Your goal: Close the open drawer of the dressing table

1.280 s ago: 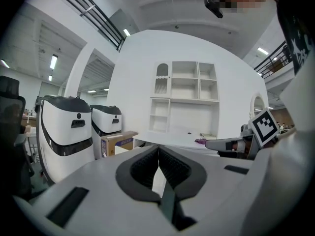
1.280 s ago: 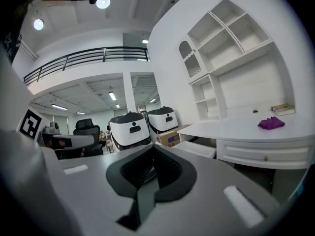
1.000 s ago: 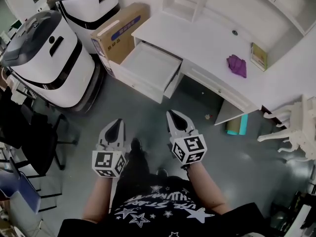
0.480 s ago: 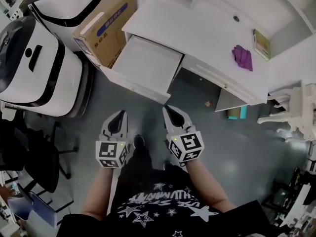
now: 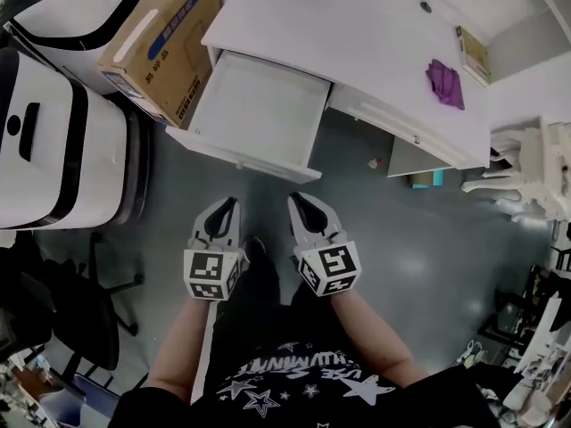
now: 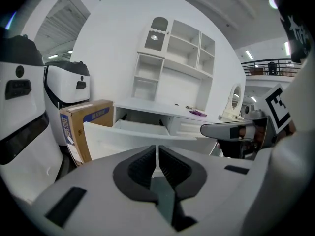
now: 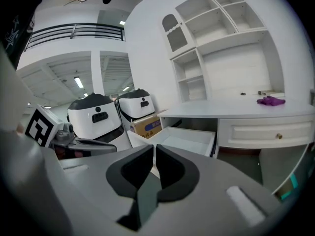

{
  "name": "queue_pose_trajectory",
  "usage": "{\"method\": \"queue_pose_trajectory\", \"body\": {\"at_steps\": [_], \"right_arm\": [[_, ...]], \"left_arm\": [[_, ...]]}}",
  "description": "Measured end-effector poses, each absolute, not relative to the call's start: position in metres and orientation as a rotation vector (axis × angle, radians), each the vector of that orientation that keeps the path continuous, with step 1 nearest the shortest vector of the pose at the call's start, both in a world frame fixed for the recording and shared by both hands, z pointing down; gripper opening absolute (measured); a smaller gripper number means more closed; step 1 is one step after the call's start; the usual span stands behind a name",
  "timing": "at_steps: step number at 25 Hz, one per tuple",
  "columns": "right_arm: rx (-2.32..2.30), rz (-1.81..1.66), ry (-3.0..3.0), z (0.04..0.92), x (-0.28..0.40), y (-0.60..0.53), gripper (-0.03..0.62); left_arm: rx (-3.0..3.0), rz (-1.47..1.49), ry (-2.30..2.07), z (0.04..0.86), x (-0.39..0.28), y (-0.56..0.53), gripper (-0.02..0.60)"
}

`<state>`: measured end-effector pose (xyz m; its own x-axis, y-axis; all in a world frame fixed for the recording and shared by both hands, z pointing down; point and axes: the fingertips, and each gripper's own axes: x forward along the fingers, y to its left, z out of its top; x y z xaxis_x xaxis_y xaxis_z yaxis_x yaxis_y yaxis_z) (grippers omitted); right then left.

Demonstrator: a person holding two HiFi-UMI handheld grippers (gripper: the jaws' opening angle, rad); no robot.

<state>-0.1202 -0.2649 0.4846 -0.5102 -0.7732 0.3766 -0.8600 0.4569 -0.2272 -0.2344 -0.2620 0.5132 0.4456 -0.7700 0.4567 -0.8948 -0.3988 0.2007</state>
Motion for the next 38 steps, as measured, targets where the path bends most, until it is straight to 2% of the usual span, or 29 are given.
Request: {"method": "queue_pose_trajectory", "body": {"at_steps": [7, 9, 10, 23, 34, 35, 37, 38], "right_arm": [[1.432, 0.642, -2.425, 0.516, -0.126, -0.266, 0.003], [1.417, 0.655, -2.428, 0.524, -0.127, -0.268, 0.003], [1.407, 0.66, -2.431, 0.528, -0.128, -0.27, 0.003], [1.315, 0.747, -2.433, 0.589, -0.133, -0.289, 0.003], [1.271, 0.793, -2.404, 0.608, -0.135, -0.287, 0.003], [1.266, 0.792, -2.406, 0.608, -0.136, -0.288, 0.003], [1.26, 0.789, -2.409, 0.607, -0.139, -0.289, 0.003], [1.258, 0.788, -2.41, 0.607, -0.14, -0.29, 0.003]], "left_arm": [[2.264, 0.477, -1.381, 0.555, -0.234, -0.279, 0.015], [2.253, 0.483, -1.365, 0.564, -0.232, -0.284, 0.089], [2.247, 0.49, -1.361, 0.57, -0.231, -0.287, 0.106], [2.211, 0.587, -1.424, 0.635, -0.236, -0.335, 0.206], [2.182, 0.658, -1.445, 0.665, -0.231, -0.35, 0.206], [2.184, 0.665, -1.446, 0.666, -0.23, -0.351, 0.198], [2.193, 0.682, -1.457, 0.666, -0.231, -0.352, 0.109], [2.2, 0.688, -1.46, 0.666, -0.23, -0.353, 0.095]]}}
